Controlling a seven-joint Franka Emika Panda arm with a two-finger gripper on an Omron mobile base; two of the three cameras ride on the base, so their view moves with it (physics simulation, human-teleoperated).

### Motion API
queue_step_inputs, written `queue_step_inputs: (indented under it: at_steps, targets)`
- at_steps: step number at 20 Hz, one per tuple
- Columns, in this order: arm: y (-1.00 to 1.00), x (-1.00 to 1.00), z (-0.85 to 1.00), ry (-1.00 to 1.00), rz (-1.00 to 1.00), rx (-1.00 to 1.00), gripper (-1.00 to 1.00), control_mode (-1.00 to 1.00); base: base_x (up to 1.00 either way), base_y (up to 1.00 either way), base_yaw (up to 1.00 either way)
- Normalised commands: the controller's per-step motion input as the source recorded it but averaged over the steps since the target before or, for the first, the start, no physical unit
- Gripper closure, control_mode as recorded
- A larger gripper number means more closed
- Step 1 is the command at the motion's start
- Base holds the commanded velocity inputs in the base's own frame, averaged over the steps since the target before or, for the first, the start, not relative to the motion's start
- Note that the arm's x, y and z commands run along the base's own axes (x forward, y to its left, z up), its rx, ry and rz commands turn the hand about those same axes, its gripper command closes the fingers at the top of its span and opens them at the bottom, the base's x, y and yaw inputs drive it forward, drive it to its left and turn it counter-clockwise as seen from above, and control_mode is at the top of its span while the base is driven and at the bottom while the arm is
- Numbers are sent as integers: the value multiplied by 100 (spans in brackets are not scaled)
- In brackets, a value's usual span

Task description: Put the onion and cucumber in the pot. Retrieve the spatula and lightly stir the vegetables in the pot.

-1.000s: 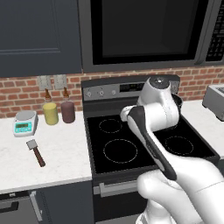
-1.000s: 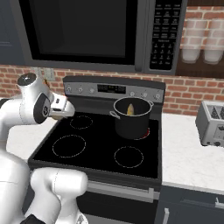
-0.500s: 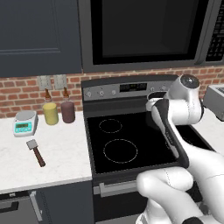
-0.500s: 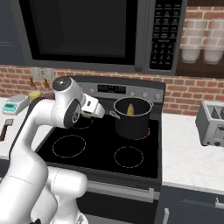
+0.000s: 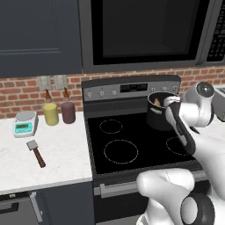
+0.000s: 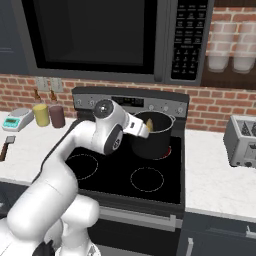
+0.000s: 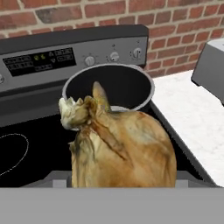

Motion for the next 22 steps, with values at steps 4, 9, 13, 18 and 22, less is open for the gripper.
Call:
queue_step_inputs:
  at_steps: [4, 9, 13, 18, 22]
  targets:
    - [-54, 74, 2, 0, -2, 3, 100, -100, 0, 0, 0]
    - [-26, 80, 1, 1, 0, 6, 100, -100, 0, 0, 0]
    - [-10, 65, -2, 0, 0, 2, 100, -100, 0, 0, 0]
    - [-15, 56, -25, 0, 0, 0, 100, -100, 0, 0, 0]
    - [-12, 48, -35, 0, 0, 0, 100, -100, 0, 0, 0]
